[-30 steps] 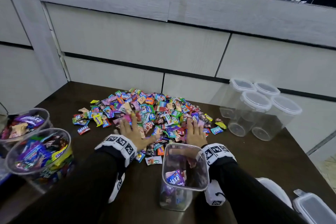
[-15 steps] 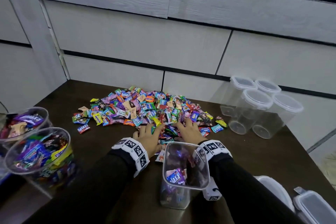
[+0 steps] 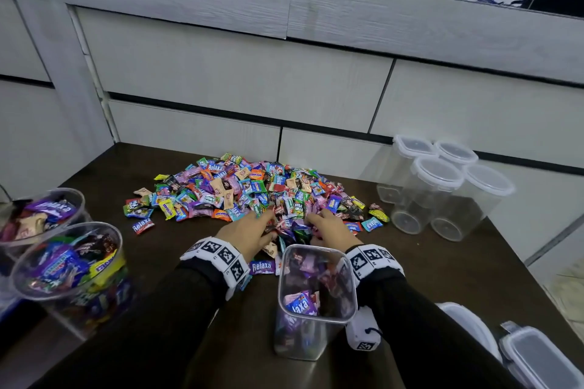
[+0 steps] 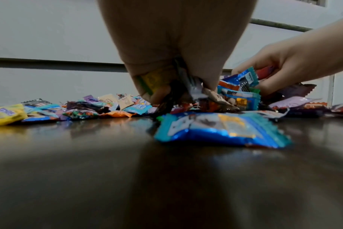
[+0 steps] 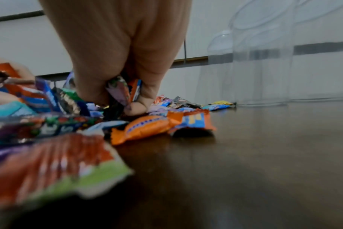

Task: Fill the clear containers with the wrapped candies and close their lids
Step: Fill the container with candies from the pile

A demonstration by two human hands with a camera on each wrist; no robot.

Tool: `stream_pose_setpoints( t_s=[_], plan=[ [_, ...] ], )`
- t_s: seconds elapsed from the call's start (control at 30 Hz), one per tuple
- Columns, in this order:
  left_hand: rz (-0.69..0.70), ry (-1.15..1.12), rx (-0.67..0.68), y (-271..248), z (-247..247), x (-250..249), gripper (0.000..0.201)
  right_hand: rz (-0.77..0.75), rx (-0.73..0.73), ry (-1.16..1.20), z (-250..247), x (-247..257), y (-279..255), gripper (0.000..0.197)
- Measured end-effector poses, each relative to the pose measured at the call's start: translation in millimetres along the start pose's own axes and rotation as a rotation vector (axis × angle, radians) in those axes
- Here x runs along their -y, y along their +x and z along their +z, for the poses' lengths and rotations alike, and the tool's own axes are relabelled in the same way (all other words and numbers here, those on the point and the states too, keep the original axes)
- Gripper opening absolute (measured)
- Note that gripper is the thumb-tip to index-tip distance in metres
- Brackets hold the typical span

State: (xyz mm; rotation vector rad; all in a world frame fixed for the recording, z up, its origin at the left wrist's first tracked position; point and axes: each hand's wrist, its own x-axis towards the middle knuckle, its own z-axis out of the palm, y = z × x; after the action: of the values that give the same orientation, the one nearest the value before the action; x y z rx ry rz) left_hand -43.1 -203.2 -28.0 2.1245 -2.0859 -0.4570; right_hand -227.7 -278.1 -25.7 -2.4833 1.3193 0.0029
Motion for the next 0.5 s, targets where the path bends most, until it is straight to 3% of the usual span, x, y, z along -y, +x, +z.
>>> stream_pose_setpoints(
  t_s=[0.23, 0.5],
  plan=[
    [0.018, -0.088, -0.056, -6.5, -7.3, -0.3, 0.055, 0.012, -0.185, 0.202, -21.2, -10.1, -25.0, 0.026],
    [-0.029, -0.192, -0.212, -14.4, -19.9, -8.3, 0.054, -0.046, -0.347, 0.305, -38.8, -9.8, -48.2, 0.02]
  ],
)
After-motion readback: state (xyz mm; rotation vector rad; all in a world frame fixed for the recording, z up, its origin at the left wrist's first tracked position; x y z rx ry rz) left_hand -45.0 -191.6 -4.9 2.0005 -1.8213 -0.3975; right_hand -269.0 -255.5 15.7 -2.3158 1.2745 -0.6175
